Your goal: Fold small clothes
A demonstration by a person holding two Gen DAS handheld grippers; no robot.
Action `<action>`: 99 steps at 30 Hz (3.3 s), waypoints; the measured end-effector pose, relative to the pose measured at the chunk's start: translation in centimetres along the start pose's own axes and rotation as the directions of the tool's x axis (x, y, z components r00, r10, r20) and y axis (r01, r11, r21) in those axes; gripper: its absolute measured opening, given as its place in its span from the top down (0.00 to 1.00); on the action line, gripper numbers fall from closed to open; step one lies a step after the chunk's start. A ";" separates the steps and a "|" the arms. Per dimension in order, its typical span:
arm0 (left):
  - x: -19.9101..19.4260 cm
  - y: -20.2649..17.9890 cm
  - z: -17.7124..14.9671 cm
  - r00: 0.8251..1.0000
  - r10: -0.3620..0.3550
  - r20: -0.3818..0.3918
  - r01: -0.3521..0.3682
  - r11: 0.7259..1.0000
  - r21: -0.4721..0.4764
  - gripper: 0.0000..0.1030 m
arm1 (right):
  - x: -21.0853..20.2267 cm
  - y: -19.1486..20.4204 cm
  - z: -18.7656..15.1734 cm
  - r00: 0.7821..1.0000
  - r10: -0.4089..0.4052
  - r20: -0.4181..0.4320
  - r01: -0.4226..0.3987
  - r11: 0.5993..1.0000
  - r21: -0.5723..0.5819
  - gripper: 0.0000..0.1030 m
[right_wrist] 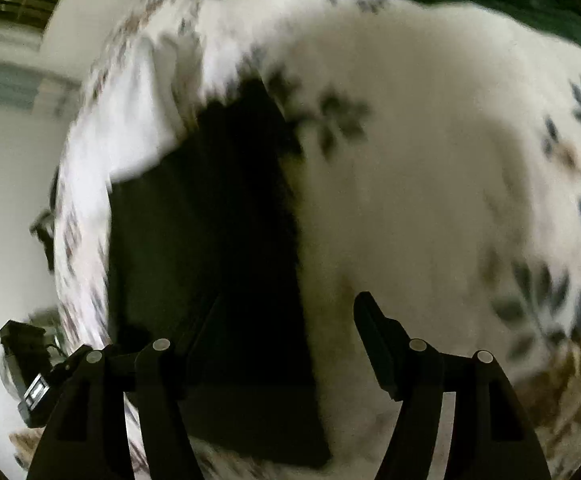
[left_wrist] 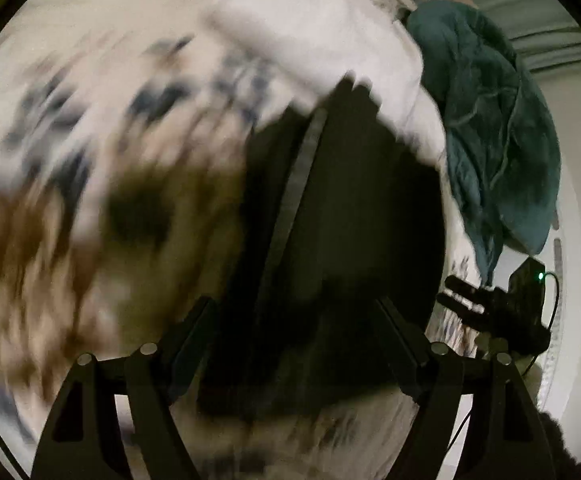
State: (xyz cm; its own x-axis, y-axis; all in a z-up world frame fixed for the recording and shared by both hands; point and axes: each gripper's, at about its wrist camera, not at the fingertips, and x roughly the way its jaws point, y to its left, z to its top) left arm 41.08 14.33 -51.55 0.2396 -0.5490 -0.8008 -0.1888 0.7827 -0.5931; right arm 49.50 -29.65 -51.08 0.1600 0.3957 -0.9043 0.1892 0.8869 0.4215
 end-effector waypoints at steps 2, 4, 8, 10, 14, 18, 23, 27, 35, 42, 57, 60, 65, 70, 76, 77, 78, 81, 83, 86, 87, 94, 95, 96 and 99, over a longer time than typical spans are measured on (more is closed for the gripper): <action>-1.0 0.9 -4.0 1.000 -0.003 0.009 0.004 0.999 -0.055 0.19 | -0.1 -1.0 -2.0 0.999 -0.007 -0.045 0.006 1.000 -0.013 0.29; -0.7 1.7 -6.9 0.998 -0.052 0.016 0.054 0.985 -0.165 0.19 | -0.3 -1.7 -3.4 0.997 -0.006 -0.077 0.005 1.000 -0.021 0.21; 3.8 0.9 -8.1 0.990 -0.140 0.035 0.143 0.939 -0.313 0.19 | 0.3 -2.5 -2.6 0.996 0.029 -0.090 -0.032 0.999 -0.023 0.21; 5.8 0.3 -7.8 0.991 -0.128 0.047 0.136 0.929 -0.343 0.19 | 0.7 -2.5 -1.0 0.994 0.078 -0.082 -0.079 0.997 -0.018 0.21; 8.4 0.4 -6.6 0.986 -0.099 0.134 0.152 0.866 -0.477 0.17 | 3.0 -1.5 3.9 0.984 0.156 -0.085 -0.159 0.987 -0.027 0.21; 7.2 0.1 -6.2 0.966 -0.034 0.254 0.171 0.825 -0.538 0.54 | 6.8 -0.1 8.5 0.971 0.206 -0.120 -0.211 0.977 -0.031 0.21; 6.0 0.7 -5.3 0.958 -0.063 0.279 0.203 0.838 -0.506 0.73 | 9.5 1.5 9.1 0.961 0.240 -0.139 -0.242 0.970 -0.003 0.70; 4.9 0.3 -2.6 0.976 -0.080 0.202 0.158 0.900 -0.406 0.74 | 7.6 0.3 6.5 0.952 0.298 -0.076 -0.291 0.953 0.086 0.83; 2.9 0.3 2.6 0.987 -0.116 -0.110 0.110 0.992 -0.062 0.74 | 0.0 -2.1 -10.2 0.965 0.261 -0.036 -0.241 0.929 0.281 0.84; 4.2 -0.2 1.5 0.978 0.025 -0.205 -0.018 0.999 0.033 0.61 | 2.5 -3.7 -17.3 0.983 0.174 -0.054 -0.135 0.894 0.426 0.69; 0.5 10.1 -12.8 0.871 0.479 -0.104 -0.487 0.871 -0.067 0.00 | -4.5 -1.0 -8.5 0.996 -0.063 -0.068 0.061 0.997 -0.036 0.40; 1.4 10.3 -12.1 0.854 0.507 -0.122 -0.518 0.850 -0.099 0.00 | -1.2 0.1 -2.8 0.995 -0.093 -0.042 0.087 0.987 -0.133 0.40; 2.2 10.2 -11.4 0.834 0.526 -0.169 -0.547 0.829 -0.117 0.00 | 4.9 1.3 3.0 0.992 -0.060 -0.115 0.035 0.977 -0.210 0.55; 0.4 8.1 -10.0 0.830 0.541 -0.134 -0.556 0.822 -0.121 0.00 | 2.7 4.3 3.1 0.999 -0.032 -0.002 0.030 0.953 -0.302 0.93; -3.6 4.8 -6.0 0.879 0.474 0.043 -0.459 0.869 -0.184 0.00 | -1.5 7.0 5.3 0.994 0.005 0.111 0.032 0.945 -0.324 0.94; -3.3 4.4 -4.8 0.890 0.452 0.052 -0.436 0.880 -0.186 0.00 | -1.3 7.6 6.0 0.993 -0.008 0.118 0.047 0.941 -0.335 0.94; -2.7 4.1 -3.8 0.894 0.444 0.055 -0.429 0.885 -0.181 0.00 | -1.0 8.1 6.3 0.992 -0.023 0.121 0.063 0.937 -0.343 0.94; 0.5 3.4 -0.3 0.902 0.429 0.040 -0.420 0.896 -0.141 0.01 | 1.3 8.9 7.2 0.992 -0.078 0.101 0.108 0.931 -0.349 0.94; 2.9 2.9 1.4 0.903 0.429 0.034 -0.422 0.899 -0.119 0.11 | 3.0 8.6 7.5 0.988 -0.131 0.087 0.153 0.923 -0.354 0.94; 4.3 3.3 3.8 0.898 0.438 0.039 -0.430 0.894 -0.123 0.20 | 4.5 6.9 7.7 0.983 -0.177 0.057 0.185 0.928 -0.323 0.94; 4.3 3.8 4.5 0.900 0.433 0.041 -0.424 0.894 -0.144 0.20 | 4.9 6.3 7.8 0.982 -0.183 0.037 0.186 0.933 -0.307 0.93; 0.3 5.1 4.1 0.907 0.412 0.084 -0.393 0.902 -0.179 0.21 | 1.0 0.8 5.1 0.994 -0.077 -0.072 0.063 0.983 -0.174 0.53; -0.2 5.0 3.3 0.906 0.413 0.090 -0.395 0.903 -0.168 0.21 | 0.3 -0.2 4.2 0.994 -0.061 -0.090 0.047 0.988 -0.150 0.52; -0.7 4.8 2.3 0.906 0.412 0.098 -0.395 0.905 -0.156 0.20 | -0.3 -1.4 3.0 0.992 -0.050 -0.118 0.036 0.992 -0.117 0.52; -1.7 3.5 -1.9 0.900 0.424 0.102 -0.411 0.903 -0.126 0.20 | -0.9 -4.6 -1.2 0.979 0.015 -0.206 -0.018 1.000 -0.011 0.52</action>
State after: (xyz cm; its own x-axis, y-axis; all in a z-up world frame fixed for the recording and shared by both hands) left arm 38.25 17.46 -52.38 0.2323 -0.1326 -0.9636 -0.3893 0.8952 -0.2170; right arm 47.35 -33.79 -52.33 -0.0397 0.4496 -0.8923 0.1756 0.8823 0.4368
